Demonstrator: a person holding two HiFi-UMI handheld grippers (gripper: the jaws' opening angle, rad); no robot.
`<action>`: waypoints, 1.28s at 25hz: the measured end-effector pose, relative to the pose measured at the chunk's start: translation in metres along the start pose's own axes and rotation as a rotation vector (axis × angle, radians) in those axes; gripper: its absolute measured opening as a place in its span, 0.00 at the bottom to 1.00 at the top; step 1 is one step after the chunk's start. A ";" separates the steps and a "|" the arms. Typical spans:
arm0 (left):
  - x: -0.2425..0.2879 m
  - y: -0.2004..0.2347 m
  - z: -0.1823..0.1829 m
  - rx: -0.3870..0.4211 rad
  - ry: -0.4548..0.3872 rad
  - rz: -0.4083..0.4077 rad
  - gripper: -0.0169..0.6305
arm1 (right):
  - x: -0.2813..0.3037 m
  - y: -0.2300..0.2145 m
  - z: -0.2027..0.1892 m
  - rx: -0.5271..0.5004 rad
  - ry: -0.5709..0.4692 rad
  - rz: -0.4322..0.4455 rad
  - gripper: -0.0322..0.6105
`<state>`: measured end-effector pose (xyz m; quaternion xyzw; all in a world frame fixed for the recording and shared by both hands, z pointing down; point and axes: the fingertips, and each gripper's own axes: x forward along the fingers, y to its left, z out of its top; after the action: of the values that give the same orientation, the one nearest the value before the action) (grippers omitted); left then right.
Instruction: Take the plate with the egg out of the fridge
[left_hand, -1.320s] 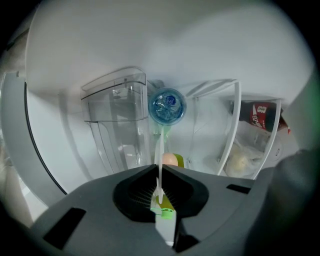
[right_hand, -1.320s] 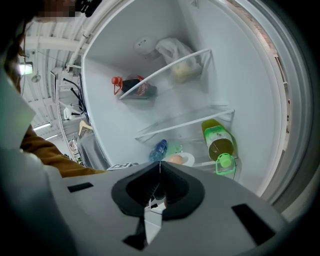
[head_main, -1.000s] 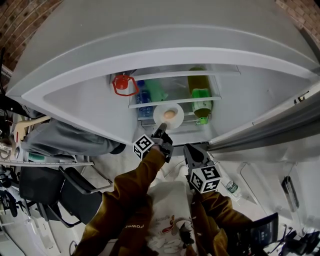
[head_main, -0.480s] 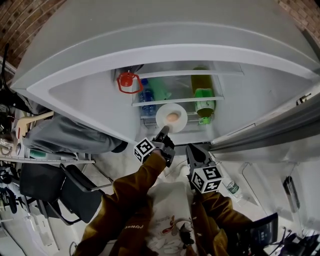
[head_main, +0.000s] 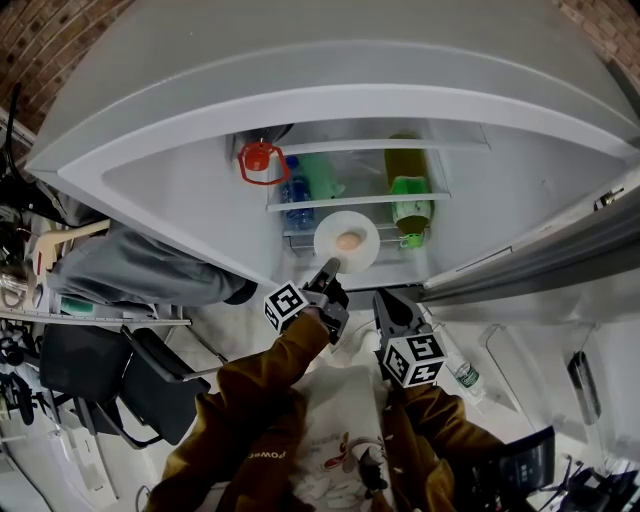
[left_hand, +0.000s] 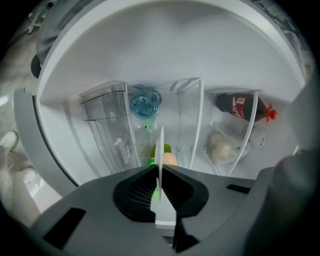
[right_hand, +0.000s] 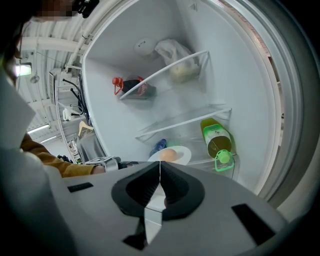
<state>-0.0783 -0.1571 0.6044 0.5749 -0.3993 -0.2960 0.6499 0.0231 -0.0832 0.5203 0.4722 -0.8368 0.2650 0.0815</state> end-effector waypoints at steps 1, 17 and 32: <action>-0.002 -0.001 -0.001 0.002 0.004 0.001 0.08 | -0.001 0.000 0.000 0.002 0.000 -0.001 0.06; -0.028 -0.032 -0.014 0.013 0.023 -0.012 0.08 | -0.002 0.008 0.008 -0.137 -0.011 -0.023 0.06; -0.050 -0.064 -0.016 -0.034 0.014 -0.063 0.08 | 0.003 0.005 0.012 -0.134 -0.013 -0.025 0.06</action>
<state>-0.0846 -0.1172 0.5325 0.5782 -0.3716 -0.3188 0.6527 0.0189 -0.0900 0.5099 0.4775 -0.8473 0.2042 0.1110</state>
